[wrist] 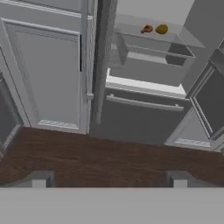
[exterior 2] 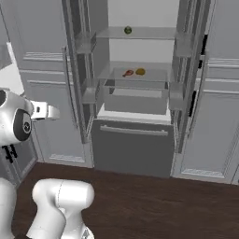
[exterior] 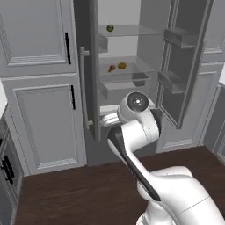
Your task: Place one avocado and one chicken drumstick in each tupperware on the nearby counter, to pack two identical lunches.
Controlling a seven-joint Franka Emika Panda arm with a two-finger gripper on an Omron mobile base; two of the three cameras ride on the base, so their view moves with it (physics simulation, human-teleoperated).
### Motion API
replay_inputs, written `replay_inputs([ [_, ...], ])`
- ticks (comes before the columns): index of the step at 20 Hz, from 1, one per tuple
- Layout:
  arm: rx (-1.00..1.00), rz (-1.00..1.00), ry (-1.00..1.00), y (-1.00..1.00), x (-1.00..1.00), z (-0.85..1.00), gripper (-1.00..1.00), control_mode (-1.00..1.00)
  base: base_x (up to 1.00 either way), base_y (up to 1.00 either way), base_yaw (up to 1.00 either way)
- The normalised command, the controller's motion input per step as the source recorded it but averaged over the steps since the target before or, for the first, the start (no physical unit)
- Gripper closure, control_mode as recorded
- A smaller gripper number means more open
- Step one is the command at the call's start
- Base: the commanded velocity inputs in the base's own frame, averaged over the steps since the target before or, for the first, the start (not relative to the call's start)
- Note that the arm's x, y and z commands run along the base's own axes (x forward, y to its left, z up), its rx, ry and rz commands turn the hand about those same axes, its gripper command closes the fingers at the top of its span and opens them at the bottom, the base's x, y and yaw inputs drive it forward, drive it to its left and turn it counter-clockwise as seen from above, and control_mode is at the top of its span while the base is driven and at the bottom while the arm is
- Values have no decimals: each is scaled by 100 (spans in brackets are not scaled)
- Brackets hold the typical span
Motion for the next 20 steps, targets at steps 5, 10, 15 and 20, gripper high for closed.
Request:
replay_inputs([
  [5,0,0,0,0,0,0,-100,100,100,-100,-7],
  [10,0,0,0,0,0,0,-100,100,91,-42,-3],
  [15,0,0,0,0,0,0,-100,100,80,36,-28],
  [20,0,0,0,0,0,0,-100,100,54,38,0],
])
